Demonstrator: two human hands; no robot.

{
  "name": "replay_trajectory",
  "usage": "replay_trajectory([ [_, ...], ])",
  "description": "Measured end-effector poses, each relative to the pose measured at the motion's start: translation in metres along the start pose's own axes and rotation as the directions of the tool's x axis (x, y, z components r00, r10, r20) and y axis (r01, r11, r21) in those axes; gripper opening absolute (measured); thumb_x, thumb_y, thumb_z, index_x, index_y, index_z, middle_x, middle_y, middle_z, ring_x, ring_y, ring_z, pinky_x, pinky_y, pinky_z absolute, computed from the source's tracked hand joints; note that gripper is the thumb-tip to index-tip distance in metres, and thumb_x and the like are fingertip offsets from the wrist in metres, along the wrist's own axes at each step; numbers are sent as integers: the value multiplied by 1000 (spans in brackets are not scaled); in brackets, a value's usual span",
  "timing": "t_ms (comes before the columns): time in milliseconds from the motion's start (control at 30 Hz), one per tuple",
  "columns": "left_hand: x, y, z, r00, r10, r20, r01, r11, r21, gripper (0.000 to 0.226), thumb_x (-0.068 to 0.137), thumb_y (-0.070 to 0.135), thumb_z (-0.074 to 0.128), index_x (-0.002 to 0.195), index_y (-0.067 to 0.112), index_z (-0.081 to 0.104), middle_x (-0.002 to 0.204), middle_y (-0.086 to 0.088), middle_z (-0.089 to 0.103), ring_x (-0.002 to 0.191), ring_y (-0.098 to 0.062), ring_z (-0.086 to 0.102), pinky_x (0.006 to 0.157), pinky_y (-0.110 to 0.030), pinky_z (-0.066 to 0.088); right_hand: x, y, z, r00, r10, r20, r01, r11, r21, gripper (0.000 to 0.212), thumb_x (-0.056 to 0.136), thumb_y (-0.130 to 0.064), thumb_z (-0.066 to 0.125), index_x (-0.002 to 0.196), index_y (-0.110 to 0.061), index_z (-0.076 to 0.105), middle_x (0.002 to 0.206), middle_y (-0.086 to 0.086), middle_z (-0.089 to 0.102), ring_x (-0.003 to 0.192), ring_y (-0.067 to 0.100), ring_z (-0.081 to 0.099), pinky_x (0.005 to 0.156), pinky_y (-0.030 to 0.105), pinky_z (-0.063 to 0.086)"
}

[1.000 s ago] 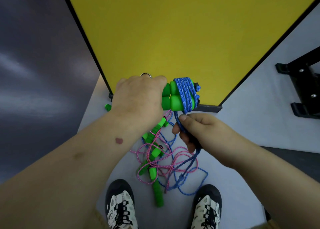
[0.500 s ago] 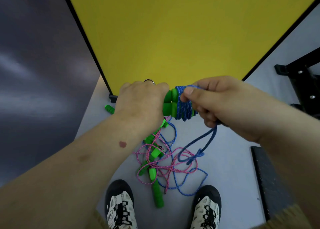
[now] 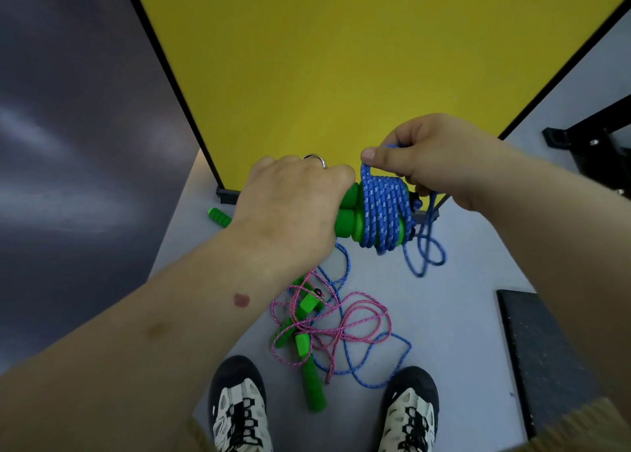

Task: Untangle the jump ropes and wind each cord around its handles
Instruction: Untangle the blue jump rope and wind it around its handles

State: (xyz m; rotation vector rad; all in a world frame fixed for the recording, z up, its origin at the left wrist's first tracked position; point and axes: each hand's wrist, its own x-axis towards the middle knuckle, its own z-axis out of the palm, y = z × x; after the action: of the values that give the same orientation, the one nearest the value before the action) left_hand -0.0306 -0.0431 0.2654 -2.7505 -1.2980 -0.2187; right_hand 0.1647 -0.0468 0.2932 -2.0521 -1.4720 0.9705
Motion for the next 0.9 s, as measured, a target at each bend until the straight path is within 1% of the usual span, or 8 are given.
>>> replay_trajectory([
  [100,1,-2,-1,999,-7,-45,7,1000,-2,35,72,28,67,81,31,33,69,9,30,70,-19,34,57,-33,13,4,12,4,995,61,80,-69,992,105,34,79,-49,80,75,-16,70,65,9,54,61,24,43,55,32,39],
  [167,2,-3,-1,997,-21,-70,21,1000,3,34,70,29,68,78,30,35,67,9,34,65,-20,34,50,-32,8,-1,20,8,989,51,139,-73,985,157,18,91,-14,70,73,-16,70,65,13,60,66,27,45,55,29,40],
  [267,2,-5,-1,997,-43,-63,42,999,-7,33,68,27,69,77,29,37,66,8,36,62,-20,34,50,-30,6,-14,31,21,989,70,128,-74,997,26,38,91,7,53,68,-21,62,58,5,60,52,20,48,54,26,41],
  [333,3,-8,0,997,-63,-46,61,997,-42,32,68,24,67,78,28,36,67,8,34,62,-21,34,50,-32,8,-25,36,36,988,62,138,-68,997,40,31,93,1,52,67,-16,56,55,0,55,48,11,49,51,22,44],
  [400,5,-10,0,997,-78,-26,76,994,-75,34,67,25,67,79,28,36,68,8,32,61,-20,33,50,-34,9,-33,40,54,986,53,161,-72,991,114,25,98,-16,53,77,-8,62,58,0,55,51,16,48,53,29,45],
  [567,5,-11,3,994,-104,-16,103,994,-43,35,67,19,65,77,27,33,68,7,31,59,-20,31,53,-35,11,-62,39,80,978,21,208,-69,971,227,45,104,-43,44,82,-12,67,61,2,50,55,22,45,57,41,42],
  [733,4,-12,6,994,-113,9,114,993,-22,35,70,19,65,82,27,33,69,7,28,70,-24,36,62,-34,19,-89,18,75,981,-21,194,-24,973,228,40,101,-46,48,84,-12,61,60,-3,44,57,18,42,58,41,39],
  [900,1,-3,2,993,-111,38,111,994,8,38,74,29,69,86,30,33,73,6,29,76,-23,39,66,-36,20,-100,-13,52,979,-82,185,75,996,48,41,96,-41,58,79,-6,45,60,2,38,54,17,40,52,39,34],
])
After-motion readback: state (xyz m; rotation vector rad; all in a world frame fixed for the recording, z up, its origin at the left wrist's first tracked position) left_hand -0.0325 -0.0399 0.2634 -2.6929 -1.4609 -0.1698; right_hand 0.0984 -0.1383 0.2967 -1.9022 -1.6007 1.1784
